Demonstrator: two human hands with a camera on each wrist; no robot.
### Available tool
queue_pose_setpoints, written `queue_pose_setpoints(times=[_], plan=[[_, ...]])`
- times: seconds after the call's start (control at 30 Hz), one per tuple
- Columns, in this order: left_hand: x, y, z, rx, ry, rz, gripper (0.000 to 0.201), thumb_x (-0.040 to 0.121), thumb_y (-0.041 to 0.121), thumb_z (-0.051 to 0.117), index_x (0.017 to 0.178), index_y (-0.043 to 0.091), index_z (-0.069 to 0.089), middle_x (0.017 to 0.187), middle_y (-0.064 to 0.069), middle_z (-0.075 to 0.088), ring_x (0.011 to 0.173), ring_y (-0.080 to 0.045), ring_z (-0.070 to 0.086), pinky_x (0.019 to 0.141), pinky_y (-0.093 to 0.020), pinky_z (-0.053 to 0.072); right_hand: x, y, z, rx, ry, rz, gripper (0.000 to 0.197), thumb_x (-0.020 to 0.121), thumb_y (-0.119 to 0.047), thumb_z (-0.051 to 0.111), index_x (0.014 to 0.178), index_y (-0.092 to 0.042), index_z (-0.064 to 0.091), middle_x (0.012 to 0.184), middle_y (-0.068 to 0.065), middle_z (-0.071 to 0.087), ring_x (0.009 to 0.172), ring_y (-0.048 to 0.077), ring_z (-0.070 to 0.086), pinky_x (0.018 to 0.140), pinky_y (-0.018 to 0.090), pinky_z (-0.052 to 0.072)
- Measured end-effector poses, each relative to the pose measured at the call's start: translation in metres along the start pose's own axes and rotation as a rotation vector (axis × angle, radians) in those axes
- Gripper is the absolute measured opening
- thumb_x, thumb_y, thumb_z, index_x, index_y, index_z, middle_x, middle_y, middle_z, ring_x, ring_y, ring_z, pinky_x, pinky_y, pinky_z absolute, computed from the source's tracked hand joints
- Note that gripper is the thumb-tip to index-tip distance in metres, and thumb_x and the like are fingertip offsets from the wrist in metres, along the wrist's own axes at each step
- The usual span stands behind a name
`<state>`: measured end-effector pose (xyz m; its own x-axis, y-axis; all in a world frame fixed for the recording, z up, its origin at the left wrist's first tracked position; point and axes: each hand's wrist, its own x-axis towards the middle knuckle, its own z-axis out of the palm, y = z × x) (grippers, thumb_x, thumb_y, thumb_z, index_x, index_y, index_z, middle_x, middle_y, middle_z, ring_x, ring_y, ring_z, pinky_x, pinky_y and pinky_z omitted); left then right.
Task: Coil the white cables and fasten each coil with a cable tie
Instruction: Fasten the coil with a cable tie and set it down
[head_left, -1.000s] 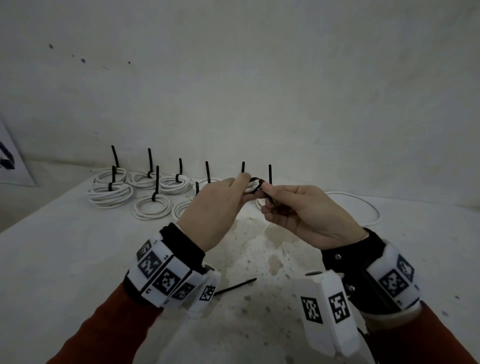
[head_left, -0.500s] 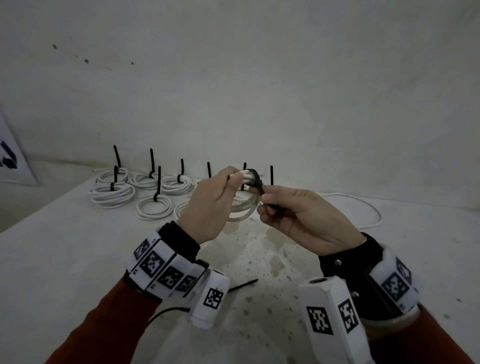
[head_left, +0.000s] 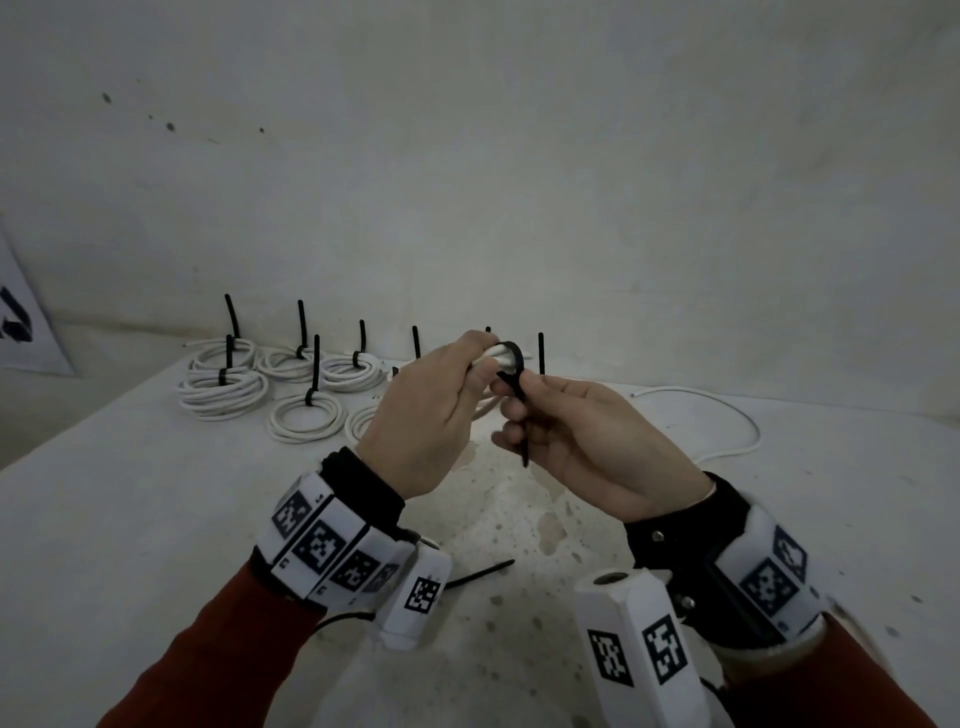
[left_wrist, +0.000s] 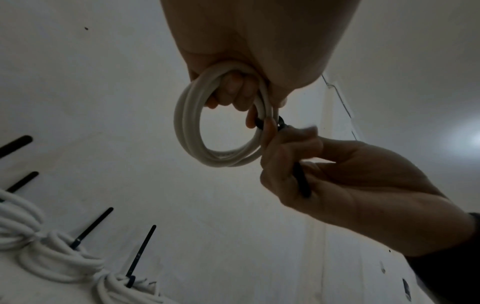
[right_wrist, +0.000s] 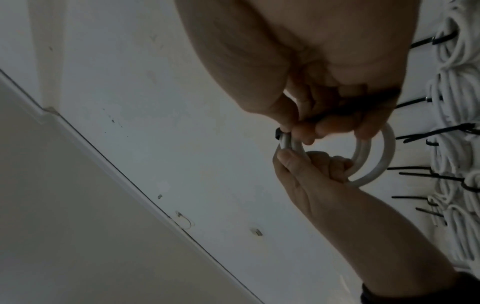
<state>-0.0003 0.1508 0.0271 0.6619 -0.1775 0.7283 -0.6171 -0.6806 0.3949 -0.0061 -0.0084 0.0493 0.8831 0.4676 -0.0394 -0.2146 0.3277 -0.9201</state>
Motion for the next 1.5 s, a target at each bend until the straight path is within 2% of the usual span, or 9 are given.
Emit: queue_pose_setpoints(times=[0.13,0.23,0.4,0.63,0.8,0.93,1.03,1.17,1.5], plan=[[0.000,0.001,0.001,0.003,-0.010,0.032,0.041,0.098,0.037,0.027,0.114,0.012,0.055,0.088,0.008,0.058,0.078,-0.006,0.049,0.069,-0.018,0.033,0.000,0.000,0.002,-0.008,0.014,0.017,0.027,0.101,-0.022,0.040,0.091,-0.006,0.059,0.055,-0.005,0.027,0.047,0.006,0.025,0.047,0.018,0.026],[0.000,0.002,0.000,0.015,-0.007,0.063,0.040,0.098,0.034,0.029,0.117,0.010,0.054,0.094,0.008,0.057,0.083,-0.007,0.049,0.073,-0.010,0.033,0.000,-0.001,0.001,0.023,0.022,0.018,0.026,0.100,-0.024,0.042,0.093,-0.007,0.060,0.051,-0.007,0.022,0.042,0.005,0.022,0.042,0.017,0.023],[0.000,0.004,-0.004,0.081,-0.009,0.125,0.040,0.098,0.032,0.031,0.121,0.008,0.054,0.096,-0.003,0.061,0.086,-0.015,0.048,0.079,-0.027,0.035,-0.002,0.000,0.002,0.048,0.044,0.010,0.023,0.099,-0.024,0.045,0.090,-0.009,0.059,0.048,-0.007,0.018,0.040,0.006,0.018,0.040,0.018,0.018],[0.001,0.002,-0.005,0.159,-0.018,0.176,0.043,0.097,0.032,0.032,0.131,0.015,0.051,0.092,0.014,0.054,0.081,-0.003,0.035,0.081,-0.023,0.029,-0.002,0.001,0.002,0.003,0.086,-0.005,0.023,0.096,-0.034,0.051,0.083,-0.016,0.059,0.046,-0.008,0.016,0.037,0.005,0.013,0.038,0.018,0.013],[0.001,0.000,-0.003,-0.114,-0.020,-0.003,0.038,0.098,0.036,0.033,0.117,0.013,0.056,0.087,0.012,0.061,0.080,-0.010,0.056,0.074,-0.023,0.042,0.000,0.001,0.002,-0.204,0.134,-0.081,0.035,0.091,-0.041,0.056,0.095,-0.008,0.069,0.049,-0.002,0.036,0.041,0.009,0.033,0.041,0.018,0.034],[0.005,0.003,-0.002,-0.493,0.053,-0.352,0.027,0.102,0.030,0.034,0.088,0.018,0.053,0.054,0.017,0.045,0.052,-0.002,0.041,0.057,-0.030,0.037,0.001,-0.005,-0.010,-0.371,0.292,-0.255,0.018,0.085,-0.028,0.070,0.079,-0.010,0.069,0.070,0.002,0.063,0.060,0.014,0.059,0.054,0.025,0.051],[0.008,0.003,-0.003,-0.792,0.086,-0.551,0.027,0.102,0.025,0.033,0.080,0.014,0.045,0.051,0.015,0.035,0.046,-0.004,0.033,0.050,-0.023,0.036,0.002,-0.008,-0.019,-0.473,0.318,-0.278,0.027,0.076,-0.023,0.079,0.098,-0.014,0.066,0.089,0.005,0.066,0.074,0.014,0.064,0.066,0.031,0.058],[0.008,0.004,-0.004,-1.002,0.058,-0.626,0.028,0.102,0.027,0.035,0.079,0.015,0.044,0.056,0.007,0.034,0.044,-0.005,0.030,0.045,-0.018,0.037,0.000,-0.006,-0.015,-0.435,0.139,-0.144,0.037,0.076,-0.016,0.077,0.110,-0.011,0.063,0.092,0.008,0.071,0.080,0.017,0.070,0.078,0.034,0.059],[0.006,0.008,0.004,-0.898,0.074,-0.626,0.026,0.101,0.028,0.038,0.087,0.010,0.050,0.061,0.003,0.047,0.048,-0.007,0.039,0.048,-0.020,0.039,-0.004,-0.001,-0.011,-0.463,0.060,-0.104,0.032,0.078,0.000,0.073,0.108,-0.004,0.065,0.100,0.016,0.073,0.086,0.025,0.071,0.075,0.033,0.060]])
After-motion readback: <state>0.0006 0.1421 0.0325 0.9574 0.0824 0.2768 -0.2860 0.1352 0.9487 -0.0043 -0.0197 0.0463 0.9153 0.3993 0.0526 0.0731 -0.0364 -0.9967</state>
